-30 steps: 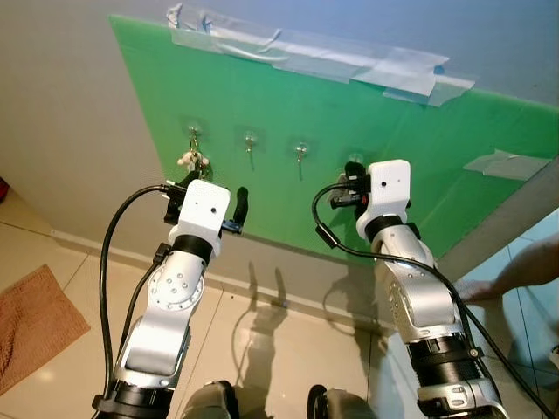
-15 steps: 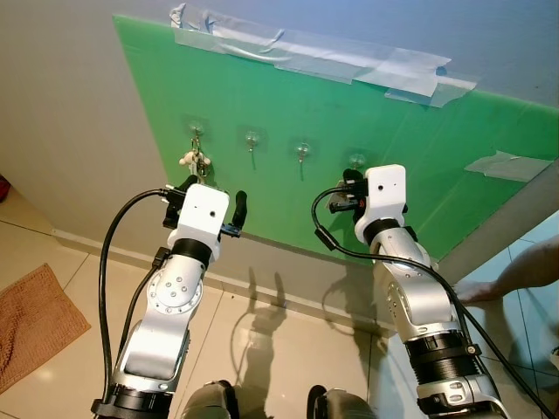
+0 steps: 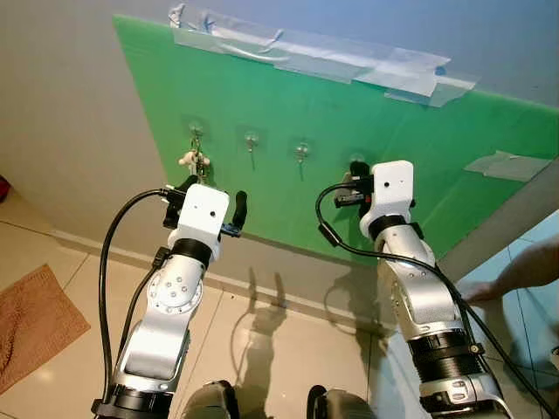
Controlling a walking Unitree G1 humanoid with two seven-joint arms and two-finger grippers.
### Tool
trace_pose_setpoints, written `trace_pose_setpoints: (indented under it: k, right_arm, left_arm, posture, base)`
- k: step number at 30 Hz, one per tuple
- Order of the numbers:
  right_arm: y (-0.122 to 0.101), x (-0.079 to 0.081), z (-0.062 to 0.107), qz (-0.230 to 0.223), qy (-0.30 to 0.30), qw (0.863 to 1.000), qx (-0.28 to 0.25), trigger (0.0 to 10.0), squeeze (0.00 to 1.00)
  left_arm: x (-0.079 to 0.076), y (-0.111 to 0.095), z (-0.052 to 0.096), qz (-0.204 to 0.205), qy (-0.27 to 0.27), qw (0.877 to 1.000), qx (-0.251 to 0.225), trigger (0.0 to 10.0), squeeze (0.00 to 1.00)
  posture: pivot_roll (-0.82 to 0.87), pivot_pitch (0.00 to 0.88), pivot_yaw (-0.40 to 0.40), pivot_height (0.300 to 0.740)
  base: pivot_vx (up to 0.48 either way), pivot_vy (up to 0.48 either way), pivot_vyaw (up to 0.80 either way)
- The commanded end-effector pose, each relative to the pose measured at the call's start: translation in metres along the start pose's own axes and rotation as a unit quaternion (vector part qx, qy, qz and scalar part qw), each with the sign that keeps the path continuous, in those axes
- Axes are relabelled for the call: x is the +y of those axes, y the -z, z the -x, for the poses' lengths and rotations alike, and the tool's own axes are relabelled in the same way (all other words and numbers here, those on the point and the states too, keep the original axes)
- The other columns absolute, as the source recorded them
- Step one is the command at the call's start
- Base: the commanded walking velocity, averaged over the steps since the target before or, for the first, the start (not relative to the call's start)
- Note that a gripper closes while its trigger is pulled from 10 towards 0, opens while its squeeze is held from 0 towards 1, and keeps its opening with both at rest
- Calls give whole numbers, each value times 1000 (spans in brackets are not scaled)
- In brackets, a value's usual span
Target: Setting the table
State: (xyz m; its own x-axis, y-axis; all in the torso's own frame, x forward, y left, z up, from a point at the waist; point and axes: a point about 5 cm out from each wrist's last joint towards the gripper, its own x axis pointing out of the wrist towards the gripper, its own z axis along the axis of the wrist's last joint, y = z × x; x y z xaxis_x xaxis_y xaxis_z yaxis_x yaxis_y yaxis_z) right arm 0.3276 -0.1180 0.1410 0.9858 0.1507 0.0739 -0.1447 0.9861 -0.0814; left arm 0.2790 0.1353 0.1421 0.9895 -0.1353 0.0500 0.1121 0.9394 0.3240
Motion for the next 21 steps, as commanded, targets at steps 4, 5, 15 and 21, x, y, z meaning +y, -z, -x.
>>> trace_pose_setpoints:
  k: [4, 5, 15, 21]
  right_arm:
    - [1, -2, -2, 4, 1, 1000, 0, 10000, 0]
    - [1, -1, -3, 3, -2, 1000, 1, 10000, 0]
    - [8, 1, -3, -25, -11, 999, 22, 10000, 0]
    - [12, 0, -3, -55, -11, 998, 38, 10000, 0]
  left_arm:
    - [0, -3, 1, -3, -4, 1000, -3, 10000, 0]
    - [0, -3, 1, -3, -4, 1000, -3, 10000, 0]
    - [1, -2, 2, -3, -5, 1000, -2, 10000, 0]
    - [0, -2, 2, -3, -3, 1000, -1, 10000, 0]
  posture:
    - [14, 133, -48, 740]
    - [14, 133, -48, 740]
    - [18, 142, -50, 740]
    - [15, 143, -48, 740]
  base:
    - [0, 0, 0]
    - [0, 0, 0]
    - [0, 0, 0]
    - [0, 0, 0]
